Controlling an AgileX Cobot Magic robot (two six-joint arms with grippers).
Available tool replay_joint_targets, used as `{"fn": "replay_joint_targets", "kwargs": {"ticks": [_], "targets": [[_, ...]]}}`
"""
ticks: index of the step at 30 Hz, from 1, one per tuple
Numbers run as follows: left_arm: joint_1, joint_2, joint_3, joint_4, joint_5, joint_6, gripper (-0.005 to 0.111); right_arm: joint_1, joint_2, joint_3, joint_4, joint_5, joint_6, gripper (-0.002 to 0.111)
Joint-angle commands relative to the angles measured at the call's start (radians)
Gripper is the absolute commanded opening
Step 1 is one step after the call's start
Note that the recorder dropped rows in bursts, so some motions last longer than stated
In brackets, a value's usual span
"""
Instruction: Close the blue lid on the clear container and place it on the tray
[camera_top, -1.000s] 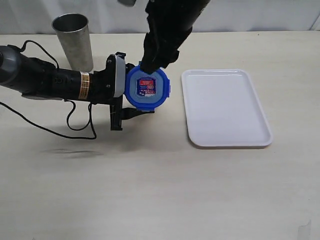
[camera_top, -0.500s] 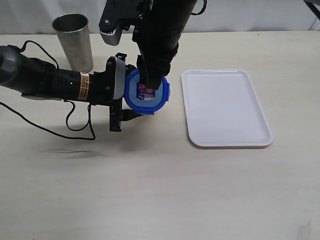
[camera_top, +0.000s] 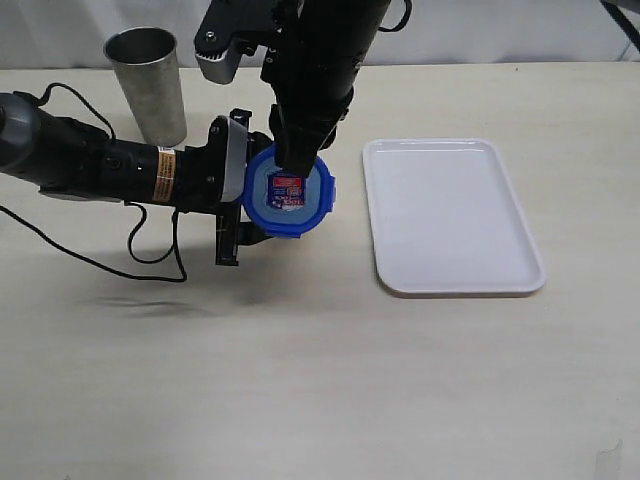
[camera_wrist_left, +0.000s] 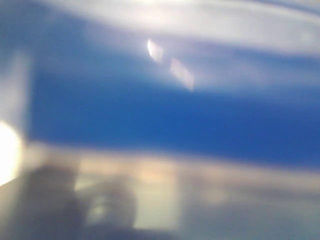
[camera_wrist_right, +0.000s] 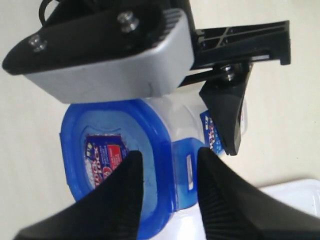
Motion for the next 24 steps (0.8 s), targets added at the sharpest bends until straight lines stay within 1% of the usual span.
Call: {"fn": "replay_joint_targets", "kwargs": {"ticks": [1, 4, 9, 17, 21, 24], "targets": [[-0.007, -0.007, 0.001, -0.046, -0.092, -0.086, 0.0, -0.001, 0.075, 0.031, 0.026, 0.011, -0.01, 0.024], [-0.007, -0.007, 0.001, -0.046, -0.095, -0.096, 0.0, -0.005, 0.084, 0.031, 0.05, 0.011, -0.012, 0.024], [-0.007, -0.007, 0.001, -0.056, -0.106, -0.104, 0.0, -0.046, 0.089, 0.033, 0.15, 0.011, -0.044, 0.024], [-0.007, -0.007, 0.001, -0.06, -0.11, -0.116, 0.0, -0.06, 0.089, 0.033, 0.127, 0.011, -0.028, 0.024], [-0.007, -0.007, 0.001, -0.09, -0.11, -0.193, 0.0, -0.068, 0.065, 0.033, 0.045, -0.001, 0.038, 0.024], [-0.003, -0.007, 0.001, -0.108, -0.11, -0.25, 0.0, -0.082, 0.038, 0.033, 0.023, -0.035, 0.089, 0.024]]}}
